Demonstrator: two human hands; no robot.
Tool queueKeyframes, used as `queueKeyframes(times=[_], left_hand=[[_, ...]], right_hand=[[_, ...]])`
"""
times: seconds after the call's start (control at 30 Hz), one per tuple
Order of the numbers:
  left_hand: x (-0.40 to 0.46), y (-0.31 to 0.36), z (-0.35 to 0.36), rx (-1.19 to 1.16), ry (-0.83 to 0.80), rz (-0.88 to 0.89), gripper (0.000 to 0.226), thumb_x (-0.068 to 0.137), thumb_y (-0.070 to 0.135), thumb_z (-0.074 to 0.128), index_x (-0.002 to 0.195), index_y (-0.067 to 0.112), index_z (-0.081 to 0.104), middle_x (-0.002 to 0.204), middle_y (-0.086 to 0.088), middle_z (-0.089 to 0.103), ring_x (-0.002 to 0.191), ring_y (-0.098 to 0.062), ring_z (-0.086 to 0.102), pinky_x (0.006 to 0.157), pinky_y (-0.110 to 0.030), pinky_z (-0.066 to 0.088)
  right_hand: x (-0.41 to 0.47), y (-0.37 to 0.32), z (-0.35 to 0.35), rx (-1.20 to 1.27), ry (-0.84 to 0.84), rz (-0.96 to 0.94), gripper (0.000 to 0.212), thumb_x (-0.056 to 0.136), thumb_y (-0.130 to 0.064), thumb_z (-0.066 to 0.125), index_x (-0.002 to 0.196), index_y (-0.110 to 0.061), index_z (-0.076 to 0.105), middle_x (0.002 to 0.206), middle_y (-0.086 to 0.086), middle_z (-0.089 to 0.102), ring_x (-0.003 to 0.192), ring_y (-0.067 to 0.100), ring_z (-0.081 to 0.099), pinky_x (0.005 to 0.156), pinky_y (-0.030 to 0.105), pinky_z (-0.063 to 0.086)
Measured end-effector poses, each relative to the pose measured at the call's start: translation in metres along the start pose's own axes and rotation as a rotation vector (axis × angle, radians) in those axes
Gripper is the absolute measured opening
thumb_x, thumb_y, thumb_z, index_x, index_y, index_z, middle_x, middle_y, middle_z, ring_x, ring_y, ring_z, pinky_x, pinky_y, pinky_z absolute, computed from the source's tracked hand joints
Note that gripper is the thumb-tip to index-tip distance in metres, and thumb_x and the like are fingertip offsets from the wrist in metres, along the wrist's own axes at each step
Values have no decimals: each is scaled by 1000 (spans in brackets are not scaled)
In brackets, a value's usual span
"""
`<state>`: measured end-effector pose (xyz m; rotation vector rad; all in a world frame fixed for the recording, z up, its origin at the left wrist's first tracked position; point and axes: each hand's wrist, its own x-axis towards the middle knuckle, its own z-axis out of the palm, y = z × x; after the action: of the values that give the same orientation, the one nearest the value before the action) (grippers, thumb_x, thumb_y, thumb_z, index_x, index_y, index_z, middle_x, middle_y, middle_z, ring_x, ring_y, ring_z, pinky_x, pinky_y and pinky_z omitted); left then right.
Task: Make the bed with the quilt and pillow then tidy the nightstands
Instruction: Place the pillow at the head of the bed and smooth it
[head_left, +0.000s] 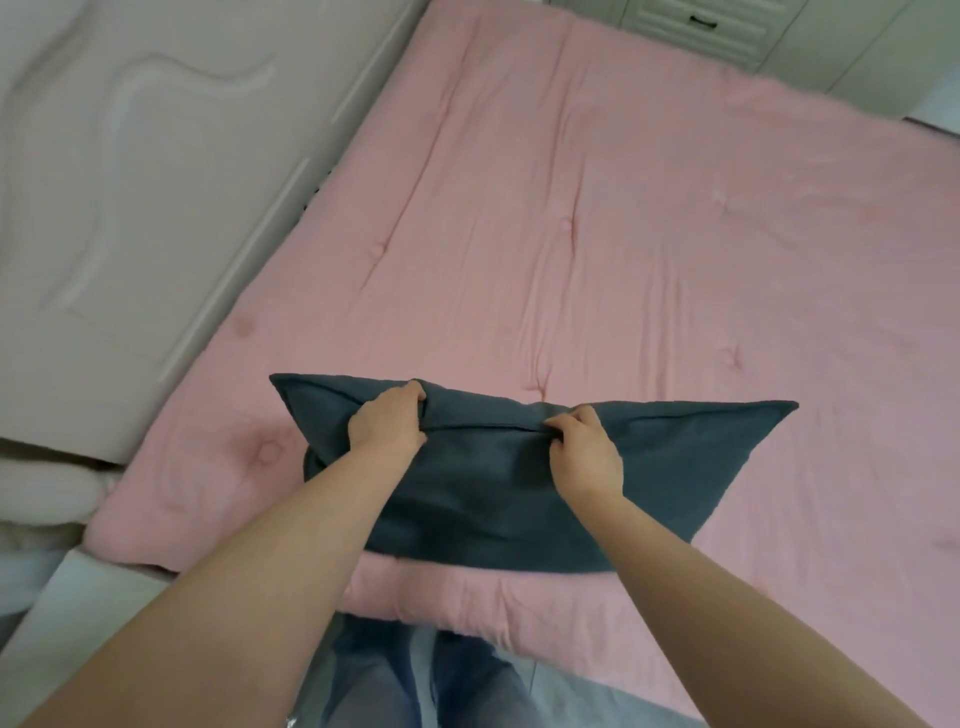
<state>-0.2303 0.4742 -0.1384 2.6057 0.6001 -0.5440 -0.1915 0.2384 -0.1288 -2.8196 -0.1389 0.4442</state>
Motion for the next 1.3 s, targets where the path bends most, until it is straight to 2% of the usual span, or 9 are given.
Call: queueKeyframes(times=[0.2,0.3,0.37,0.43,0.53,0.73,1.03,1.17,1.3], left_hand=[[-44,11,-4,405,157,159,19,87,21,63,104,17,56,101,-4,46,64,-20,51,46,-32,33],[-56,8,-3,477,256,240,5,89,22,60,90,17,61,101,-3,44,55,-19,48,40,-29,25],[-66,4,-4,461,338,283,15,91,26,59,82,17,67,108,-1,50,55,-20,52,40,-27,22],[-77,-5,-3,450,412,349,18,89,27,63,75,18,71,115,4,59,52,-19,57,38,-26,28],[-99,-20,11,415,465,373,22,93,31,54,85,18,69,101,5,66,48,-19,58,36,-27,41],[-130,-18,18,350,460,273,20,96,34,51,106,17,58,115,5,59,53,-24,61,39,-28,39],[-128,-22,-60,334,733,216,20,91,34,58,79,19,65,139,9,49,48,-24,53,45,-26,28],[-130,-45,-79,406,813,257,19,88,35,63,82,19,72,122,1,57,84,-23,54,71,-34,36],[-123,-73,-85,311,815,271,24,94,34,52,91,17,69,120,5,59,92,-19,59,84,-34,39]], right_hand=[[-37,8,-17,38,76,14,26,94,-17,49,111,-29,64,115,-9,53,81,20,62,66,31,49],[-40,16,-28,23,104,-27,23,94,-20,51,110,-30,64,114,-9,54,79,19,61,61,28,43],[-42,25,-34,41,124,-50,24,94,-17,51,108,-31,64,113,-10,52,77,19,60,61,28,44],[-45,38,-38,125,149,-37,33,92,-8,47,106,-32,66,114,-12,50,80,18,57,65,31,48],[-55,61,-39,220,162,-16,36,93,-5,44,108,-29,65,118,-12,51,84,15,54,71,35,52],[-61,65,-43,432,233,-103,26,88,5,50,97,-12,67,105,-2,53,89,15,55,88,32,51],[3,-4,-101,445,288,-262,31,84,11,47,95,-8,69,104,5,51,92,24,58,94,37,51],[25,-55,-112,416,281,-316,32,86,9,44,94,-8,69,110,8,53,96,21,55,90,23,43],[43,-116,-120,435,285,-315,36,87,10,39,93,-7,70,113,8,53,93,16,50,87,15,34]])
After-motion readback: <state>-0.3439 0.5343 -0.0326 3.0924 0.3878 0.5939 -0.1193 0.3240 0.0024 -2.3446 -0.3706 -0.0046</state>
